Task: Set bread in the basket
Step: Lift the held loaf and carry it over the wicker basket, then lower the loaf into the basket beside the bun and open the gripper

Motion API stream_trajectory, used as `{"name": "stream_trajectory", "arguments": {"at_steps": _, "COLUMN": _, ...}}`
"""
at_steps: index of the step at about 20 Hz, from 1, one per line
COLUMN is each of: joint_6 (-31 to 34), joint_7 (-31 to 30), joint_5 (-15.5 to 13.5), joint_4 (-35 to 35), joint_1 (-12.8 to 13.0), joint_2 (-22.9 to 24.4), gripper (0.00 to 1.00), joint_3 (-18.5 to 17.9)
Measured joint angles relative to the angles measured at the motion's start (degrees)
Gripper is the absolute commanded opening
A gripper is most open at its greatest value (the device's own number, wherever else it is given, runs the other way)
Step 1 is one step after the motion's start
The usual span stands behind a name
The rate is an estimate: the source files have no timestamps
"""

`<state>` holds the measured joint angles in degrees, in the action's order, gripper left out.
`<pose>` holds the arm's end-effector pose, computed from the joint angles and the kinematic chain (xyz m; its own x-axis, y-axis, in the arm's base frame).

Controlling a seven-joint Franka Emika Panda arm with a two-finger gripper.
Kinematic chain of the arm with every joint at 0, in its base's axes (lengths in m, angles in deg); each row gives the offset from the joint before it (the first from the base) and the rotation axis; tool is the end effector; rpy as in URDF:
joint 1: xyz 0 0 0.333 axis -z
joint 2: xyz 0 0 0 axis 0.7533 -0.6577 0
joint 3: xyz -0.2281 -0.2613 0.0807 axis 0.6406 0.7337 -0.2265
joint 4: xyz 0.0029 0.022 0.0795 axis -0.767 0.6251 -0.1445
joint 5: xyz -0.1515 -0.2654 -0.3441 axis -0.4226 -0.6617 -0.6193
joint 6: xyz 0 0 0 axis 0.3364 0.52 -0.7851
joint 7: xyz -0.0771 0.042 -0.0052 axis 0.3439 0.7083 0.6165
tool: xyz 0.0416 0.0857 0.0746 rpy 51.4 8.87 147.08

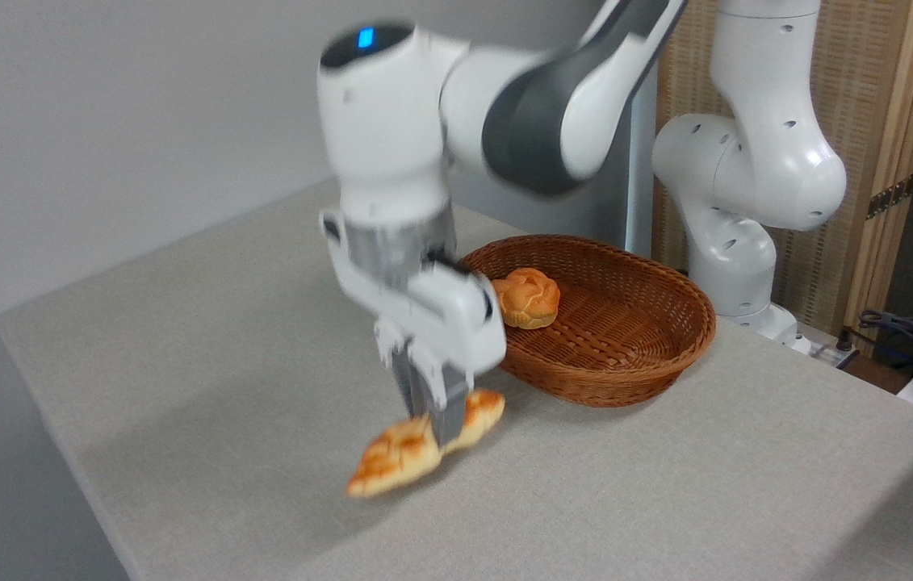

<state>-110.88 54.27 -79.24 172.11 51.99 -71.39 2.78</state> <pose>0.5844 0.0283 0.4630 0.7088 -0.7051 0.0204 -0.7049 -0.7091 -0.0165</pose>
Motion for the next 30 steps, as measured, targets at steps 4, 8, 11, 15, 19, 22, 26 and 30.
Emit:
{"name": "stream_trajectory", "arguments": {"at_steps": 4, "joint_6": 12.7, "joint_7": 3.8, "joint_5": 0.0, "joint_4": -0.5, "joint_1": 0.0, "joint_2": 10.4, "gripper": 0.19, "joint_3": -0.1}}
{"name": "stream_trajectory", "arguments": {"at_steps": 8, "joint_6": 24.5, "joint_7": 6.3, "joint_5": 0.0, "joint_4": 1.1, "joint_1": 0.0, "joint_2": 19.6, "gripper": 0.25, "joint_3": -0.1}}
{"name": "stream_trajectory", "arguments": {"at_steps": 11, "joint_6": 26.4, "joint_7": 6.5, "joint_5": 0.0, "joint_4": 5.8, "joint_1": 0.0, "joint_2": 24.9, "gripper": 0.26, "joint_3": -0.1}}
{"name": "stream_trajectory", "arguments": {"at_steps": 15, "joint_6": 26.4, "joint_7": 7.0, "joint_5": 0.0, "joint_4": 13.4, "joint_1": 0.0, "joint_2": 30.7, "gripper": 0.37, "joint_3": -0.2}}
{"name": "stream_trajectory", "arguments": {"at_steps": 19, "joint_6": 26.4, "joint_7": 8.2, "joint_5": 1.1, "joint_4": 18.6, "joint_1": 0.1, "joint_2": 32.3, "gripper": 0.91, "joint_3": -0.7}}
{"name": "stream_trajectory", "arguments": {"at_steps": 22, "joint_6": 26.4, "joint_7": 8.4, "joint_5": 1.1, "joint_4": 20.1, "joint_1": 1.3, "joint_2": 31.8, "gripper": 1.00, "joint_3": -0.7}}
{"name": "stream_trajectory", "arguments": {"at_steps": 26, "joint_6": 26.4, "joint_7": 8.4, "joint_5": 1.1, "joint_4": 20.3, "joint_1": 2.6, "joint_2": 30.9, "gripper": 1.00, "joint_3": -0.7}}
{"name": "stream_trajectory", "arguments": {"at_steps": 30, "joint_6": 26.4, "joint_7": 8.3, "joint_5": 1.1, "joint_4": 20.3, "joint_1": 3.0, "joint_2": 30.0, "gripper": 1.00, "joint_3": -0.9}}
